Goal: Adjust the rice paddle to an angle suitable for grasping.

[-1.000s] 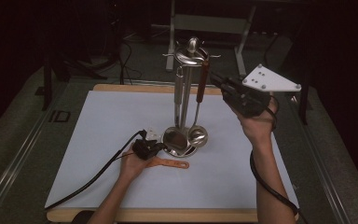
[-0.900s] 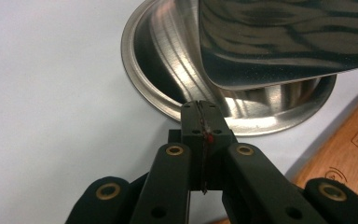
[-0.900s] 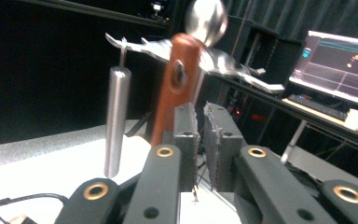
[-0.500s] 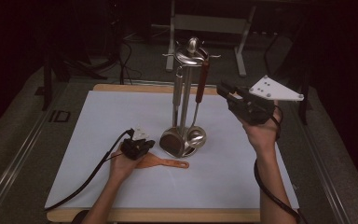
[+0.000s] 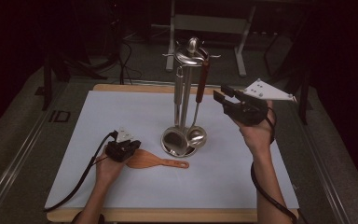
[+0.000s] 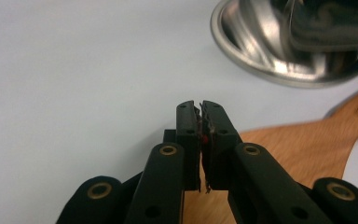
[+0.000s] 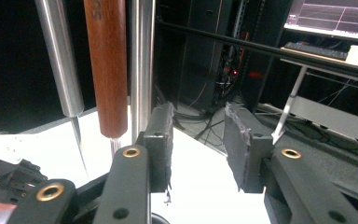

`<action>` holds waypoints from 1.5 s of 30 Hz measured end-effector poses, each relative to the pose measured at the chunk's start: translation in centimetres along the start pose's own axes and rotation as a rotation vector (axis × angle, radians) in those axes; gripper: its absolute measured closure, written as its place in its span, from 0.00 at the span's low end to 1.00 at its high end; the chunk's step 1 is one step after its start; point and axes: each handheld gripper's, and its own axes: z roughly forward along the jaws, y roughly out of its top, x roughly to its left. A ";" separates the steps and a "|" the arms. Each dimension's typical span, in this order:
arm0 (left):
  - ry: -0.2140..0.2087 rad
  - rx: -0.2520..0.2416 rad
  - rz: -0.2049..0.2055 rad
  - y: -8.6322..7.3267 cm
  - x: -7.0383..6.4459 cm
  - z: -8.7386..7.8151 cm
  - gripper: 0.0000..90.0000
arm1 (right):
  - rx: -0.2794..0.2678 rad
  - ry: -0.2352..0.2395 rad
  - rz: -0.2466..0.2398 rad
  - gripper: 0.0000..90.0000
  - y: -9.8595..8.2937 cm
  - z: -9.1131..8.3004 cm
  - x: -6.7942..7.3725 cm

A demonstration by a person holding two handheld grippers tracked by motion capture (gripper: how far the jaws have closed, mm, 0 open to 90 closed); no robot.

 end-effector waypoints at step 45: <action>-0.124 0.051 0.083 -1.8 -3.3 0.4 1.00 | 0.045 -0.024 0.109 0.66 -6.1 -1.6 -1.1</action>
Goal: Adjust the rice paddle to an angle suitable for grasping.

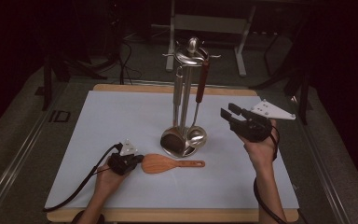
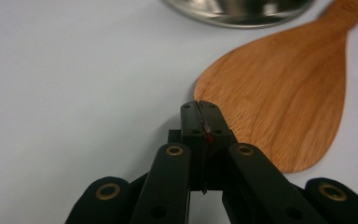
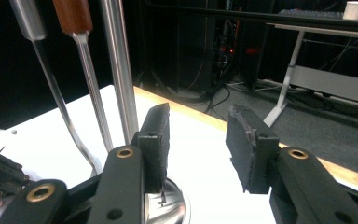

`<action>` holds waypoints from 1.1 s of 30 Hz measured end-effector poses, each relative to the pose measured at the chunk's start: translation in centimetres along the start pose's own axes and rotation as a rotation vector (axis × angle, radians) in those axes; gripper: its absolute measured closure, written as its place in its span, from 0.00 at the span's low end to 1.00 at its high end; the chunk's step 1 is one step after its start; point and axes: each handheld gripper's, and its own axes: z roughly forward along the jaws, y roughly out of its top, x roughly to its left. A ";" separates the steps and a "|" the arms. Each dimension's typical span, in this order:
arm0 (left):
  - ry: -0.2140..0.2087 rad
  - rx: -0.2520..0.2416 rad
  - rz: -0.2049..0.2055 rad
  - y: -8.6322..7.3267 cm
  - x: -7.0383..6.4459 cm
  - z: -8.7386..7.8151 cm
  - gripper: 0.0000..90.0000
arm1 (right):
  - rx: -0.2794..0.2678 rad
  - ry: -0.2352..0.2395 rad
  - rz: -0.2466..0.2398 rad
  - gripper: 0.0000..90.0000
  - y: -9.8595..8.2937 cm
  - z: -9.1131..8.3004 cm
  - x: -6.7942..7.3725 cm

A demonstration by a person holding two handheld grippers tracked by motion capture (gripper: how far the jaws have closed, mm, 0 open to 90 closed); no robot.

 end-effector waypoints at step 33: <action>-0.095 -0.093 0.139 2.4 -4.3 0.7 1.00 | 0.193 0.021 0.123 0.69 -9.0 4.0 1.7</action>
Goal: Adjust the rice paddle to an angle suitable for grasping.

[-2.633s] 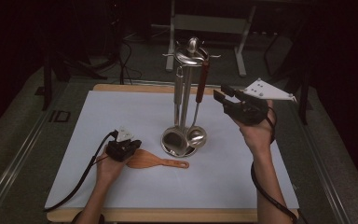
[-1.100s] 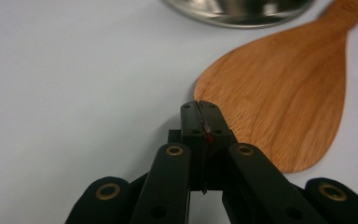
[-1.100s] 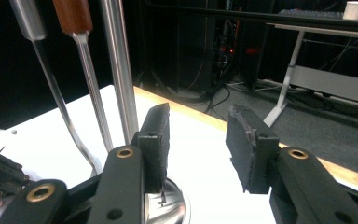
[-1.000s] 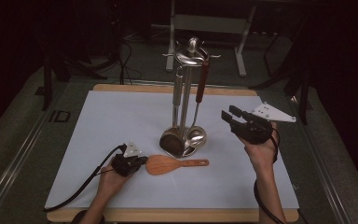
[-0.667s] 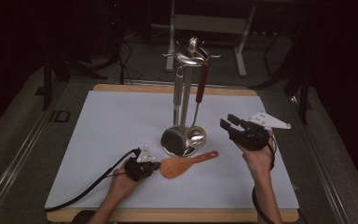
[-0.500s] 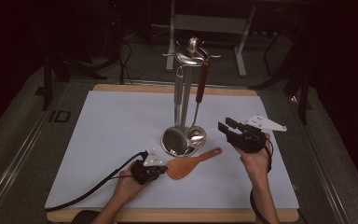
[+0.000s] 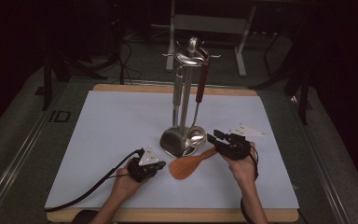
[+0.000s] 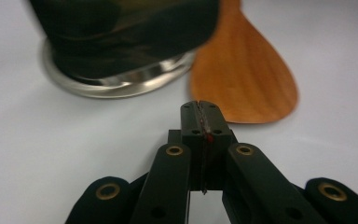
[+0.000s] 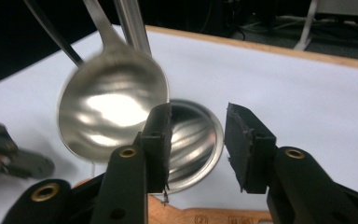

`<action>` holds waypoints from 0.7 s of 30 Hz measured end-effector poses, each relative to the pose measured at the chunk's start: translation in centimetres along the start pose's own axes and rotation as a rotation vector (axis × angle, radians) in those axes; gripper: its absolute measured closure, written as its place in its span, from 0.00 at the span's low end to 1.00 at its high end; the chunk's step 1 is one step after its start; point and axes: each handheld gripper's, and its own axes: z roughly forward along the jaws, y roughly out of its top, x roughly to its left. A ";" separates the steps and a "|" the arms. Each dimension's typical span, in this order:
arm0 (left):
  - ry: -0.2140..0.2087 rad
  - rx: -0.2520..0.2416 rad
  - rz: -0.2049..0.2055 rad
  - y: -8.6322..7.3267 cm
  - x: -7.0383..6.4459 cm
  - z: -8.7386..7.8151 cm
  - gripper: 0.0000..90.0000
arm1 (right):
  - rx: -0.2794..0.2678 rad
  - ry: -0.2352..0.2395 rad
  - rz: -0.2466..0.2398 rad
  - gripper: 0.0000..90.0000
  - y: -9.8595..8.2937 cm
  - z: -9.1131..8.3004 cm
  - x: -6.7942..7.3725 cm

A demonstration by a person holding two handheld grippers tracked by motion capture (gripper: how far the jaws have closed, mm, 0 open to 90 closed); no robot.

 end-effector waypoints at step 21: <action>0.087 -0.020 -0.057 -1.0 2.1 -1.0 1.00 | 0.238 -0.012 0.055 1.00 -4.6 6.2 1.9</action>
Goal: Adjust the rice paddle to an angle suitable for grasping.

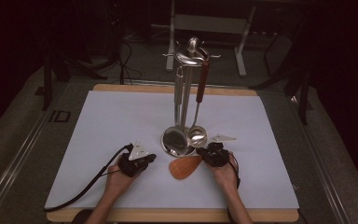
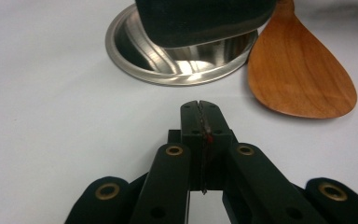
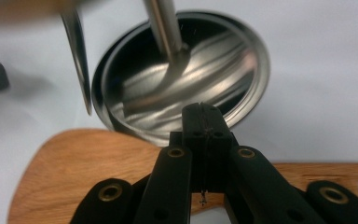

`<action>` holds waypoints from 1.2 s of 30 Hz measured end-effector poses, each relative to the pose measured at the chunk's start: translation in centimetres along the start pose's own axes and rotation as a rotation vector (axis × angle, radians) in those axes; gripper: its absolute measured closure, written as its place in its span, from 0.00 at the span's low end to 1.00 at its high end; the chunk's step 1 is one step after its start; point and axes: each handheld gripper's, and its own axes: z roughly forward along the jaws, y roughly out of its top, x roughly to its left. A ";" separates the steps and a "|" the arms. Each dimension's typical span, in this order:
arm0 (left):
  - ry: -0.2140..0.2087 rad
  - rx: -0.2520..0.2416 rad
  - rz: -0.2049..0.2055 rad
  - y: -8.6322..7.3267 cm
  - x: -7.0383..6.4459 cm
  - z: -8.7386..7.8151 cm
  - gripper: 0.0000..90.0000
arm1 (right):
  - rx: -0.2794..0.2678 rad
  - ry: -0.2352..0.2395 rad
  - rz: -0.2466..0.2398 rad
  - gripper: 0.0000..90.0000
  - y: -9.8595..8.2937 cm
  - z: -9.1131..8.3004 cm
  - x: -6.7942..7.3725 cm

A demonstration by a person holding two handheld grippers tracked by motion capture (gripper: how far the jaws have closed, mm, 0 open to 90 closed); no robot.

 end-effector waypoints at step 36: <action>-0.052 0.017 0.026 1.1 -1.2 1.8 1.00 | 0.077 -0.008 -0.074 1.00 -1.4 -4.3 -0.4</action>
